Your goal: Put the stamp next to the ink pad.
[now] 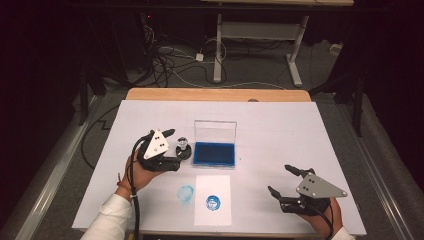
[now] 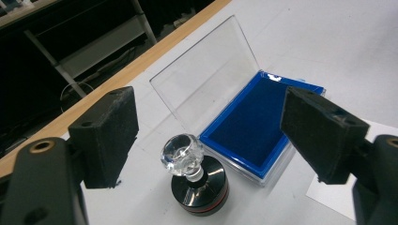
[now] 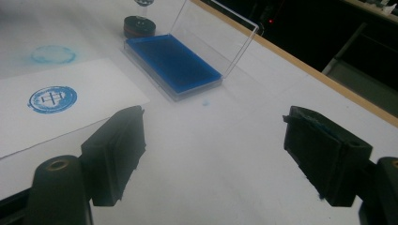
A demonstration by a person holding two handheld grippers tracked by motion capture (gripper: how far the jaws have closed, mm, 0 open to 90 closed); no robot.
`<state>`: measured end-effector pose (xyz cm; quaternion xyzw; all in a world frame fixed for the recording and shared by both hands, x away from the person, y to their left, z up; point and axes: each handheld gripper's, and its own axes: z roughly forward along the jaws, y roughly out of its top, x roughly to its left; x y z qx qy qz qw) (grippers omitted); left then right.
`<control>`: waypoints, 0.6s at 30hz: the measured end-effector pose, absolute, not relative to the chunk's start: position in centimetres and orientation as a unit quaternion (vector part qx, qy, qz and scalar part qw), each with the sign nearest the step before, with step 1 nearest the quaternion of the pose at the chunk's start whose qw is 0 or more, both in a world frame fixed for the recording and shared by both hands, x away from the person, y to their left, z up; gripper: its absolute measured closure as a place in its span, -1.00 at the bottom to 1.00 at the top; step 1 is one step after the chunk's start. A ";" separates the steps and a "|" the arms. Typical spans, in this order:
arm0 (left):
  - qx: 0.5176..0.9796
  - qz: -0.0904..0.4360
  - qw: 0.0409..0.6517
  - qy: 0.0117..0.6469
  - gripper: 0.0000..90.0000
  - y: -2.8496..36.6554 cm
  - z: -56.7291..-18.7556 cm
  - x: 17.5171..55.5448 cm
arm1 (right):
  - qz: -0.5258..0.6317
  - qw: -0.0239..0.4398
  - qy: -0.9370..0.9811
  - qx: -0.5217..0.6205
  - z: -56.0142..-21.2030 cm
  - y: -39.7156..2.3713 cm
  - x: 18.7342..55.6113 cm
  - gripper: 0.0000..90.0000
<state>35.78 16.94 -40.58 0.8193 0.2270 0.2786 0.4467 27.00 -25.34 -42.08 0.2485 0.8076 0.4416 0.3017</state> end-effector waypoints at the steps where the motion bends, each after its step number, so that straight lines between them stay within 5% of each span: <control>1: 0.819 0.278 0.448 0.226 -0.58 16.9 -40.5 35.7 | 0.443 0.302 0.807 0.248 -42.1 -25.3 26.9 -0.54; 18: 0.821 0.295 0.444 0.204 -0.58 16.8 -39.8 32.9 | 0.443 0.323 0.798 0.250 -42.0 -25.5 26.2 -0.56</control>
